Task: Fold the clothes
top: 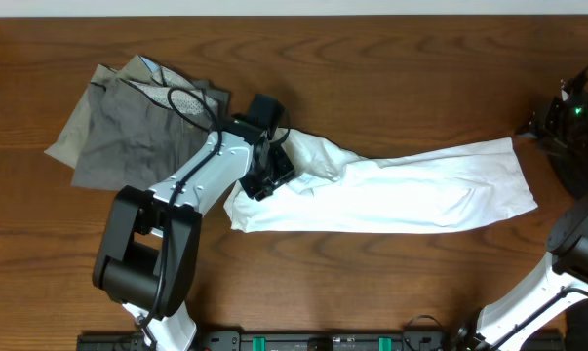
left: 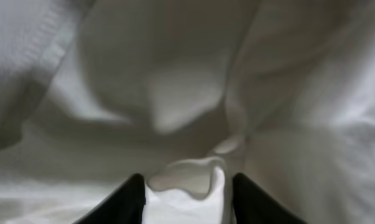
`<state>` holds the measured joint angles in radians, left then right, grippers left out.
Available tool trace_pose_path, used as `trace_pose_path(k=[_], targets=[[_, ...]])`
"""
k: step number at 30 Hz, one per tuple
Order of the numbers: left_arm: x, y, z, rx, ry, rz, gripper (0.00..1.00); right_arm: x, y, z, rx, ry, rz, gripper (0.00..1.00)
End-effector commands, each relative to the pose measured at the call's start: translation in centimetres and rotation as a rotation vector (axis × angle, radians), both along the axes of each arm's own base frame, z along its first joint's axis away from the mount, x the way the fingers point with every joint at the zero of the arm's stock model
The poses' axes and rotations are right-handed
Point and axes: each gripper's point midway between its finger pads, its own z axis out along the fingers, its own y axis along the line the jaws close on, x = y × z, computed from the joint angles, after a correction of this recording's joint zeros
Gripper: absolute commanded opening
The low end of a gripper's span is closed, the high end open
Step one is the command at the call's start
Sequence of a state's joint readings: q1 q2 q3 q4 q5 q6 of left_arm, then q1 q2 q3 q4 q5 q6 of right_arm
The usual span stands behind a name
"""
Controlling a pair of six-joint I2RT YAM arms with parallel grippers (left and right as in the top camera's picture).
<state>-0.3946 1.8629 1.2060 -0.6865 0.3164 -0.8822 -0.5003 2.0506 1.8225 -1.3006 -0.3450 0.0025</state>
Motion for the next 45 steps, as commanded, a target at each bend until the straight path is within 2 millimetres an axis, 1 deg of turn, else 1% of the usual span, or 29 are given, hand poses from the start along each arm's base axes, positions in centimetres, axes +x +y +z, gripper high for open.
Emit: trace_pose_path(k=[1, 5, 6, 9, 12, 14, 16, 20, 22, 24, 26, 29, 34, 35, 36, 37, 38, 39, 40, 41, 43, 44, 45], targets=[[0.3, -0.1, 0.0, -0.017, -0.006, 0.018, 0.32, 0.2, 0.8, -0.1, 0.024, -0.007, 0.018, 0.52], [0.9, -0.3, 0.1, -0.026, -0.041, -0.026, 0.08, 0.2, 0.8, -0.1, 0.025, -0.007, 0.018, 0.51], [0.9, -0.3, 0.2, -0.025, -0.046, -0.038, 0.06, 0.2, 0.8, -0.1, 0.025, -0.007, 0.018, 0.51], [0.9, -0.3, 0.2, -0.024, -0.059, -0.074, 0.06, 0.2, 0.8, -0.1, 0.025, -0.007, 0.018, 0.51], [1.7, -0.5, 1.0, -0.031, -0.096, -0.128, 0.06, 0.2, 0.8, -0.1, 0.025, -0.007, 0.018, 0.51], [2.6, -0.5, 2.2, -0.034, -0.142, -0.175, 0.06, 0.3, 0.8, -0.1, 0.025, -0.008, 0.018, 0.52], [3.8, -0.3, 3.9, -0.026, -0.195, -0.217, 0.06, 0.3, 0.8, -0.1, 0.025, -0.008, 0.019, 0.52], [6.1, 1.0, 7.6, 0.053, -0.290, -0.292, 0.06, 0.3, 0.8, -0.1, 0.025, -0.007, 0.019, 0.52], [6.8, 1.6, 9.3, 0.107, -0.321, -0.340, 0.06, 0.2, 0.8, -0.1, 0.025, -0.007, 0.019, 0.51], [7.0, 2.3, 10.5, 0.156, -0.334, -0.374, 0.06, 0.3, 0.8, -0.1, 0.025, -0.007, 0.019, 0.52], [6.7, 2.7, 11.1, 0.180, -0.325, -0.409, 0.06, 0.3, 0.8, -0.1, 0.024, -0.007, 0.019, 0.52], [5.6, 3.5, 10.9, 0.213, -0.278, -0.433, 0.06, 0.3, 0.8, -0.1, 0.024, -0.008, 0.019, 0.52], [3.2, 4.3, 10.6, 0.224, -0.178, -0.460, 0.06, 0.3, 0.8, -0.1, 0.023, -0.010, 0.019, 0.52], [2.3, 4.4, 10.5, 0.219, -0.143, -0.467, 0.06, 0.3, 0.7, -0.1, 0.022, -0.011, 0.019, 0.52], [1.9, 4.3, 10.5, 0.213, -0.131, -0.470, 0.06, 0.3, 0.7, -0.1, 0.022, -0.011, 0.019, 0.52], [1.2, 4.2, 10.5, 0.199, -0.104, -0.478, 0.07, 0.4, 0.7, -0.1, 0.021, -0.012, 0.018, 0.52], [0.6, 4.1, 10.5, 0.194, -0.080, -0.484, 0.17, 0.3, 0.7, -0.1, 0.018, -0.011, 0.018, 0.52], [-0.1, 4.1, 10.4, 0.192, -0.056, -0.492, 0.32, 0.3, 0.6, -0.1, 0.015, -0.009, 0.018, 0.52], [-0.6, 4.1, 10.4, 0.194, -0.038, -0.499, 0.42, 0.3, 0.6, -0.1, 0.014, -0.010, 0.018, 0.52], [-1.0, 4.0, 10.4, 0.196, -0.025, -0.510, 0.46, 0.3, 0.6, -0.1, 0.014, -0.010, 0.018, 0.52], [-1.2, 3.9, 10.3, 0.197, -0.020, -0.518, 0.49, 0.4, 0.6, -0.1, 0.013, -0.013, 0.018, 0.53], [-1.2, 3.7, 10.2, 0.196, -0.023, -0.520, 0.51, 0.5, 0.5, -0.1, 0.011, -0.015, 0.018, 0.53], [-1.1, 3.6, 10.1, 0.195, -0.029, -0.523, 0.59, 0.5, 0.5, -0.1, 0.010, -0.017, 0.018, 0.53]])
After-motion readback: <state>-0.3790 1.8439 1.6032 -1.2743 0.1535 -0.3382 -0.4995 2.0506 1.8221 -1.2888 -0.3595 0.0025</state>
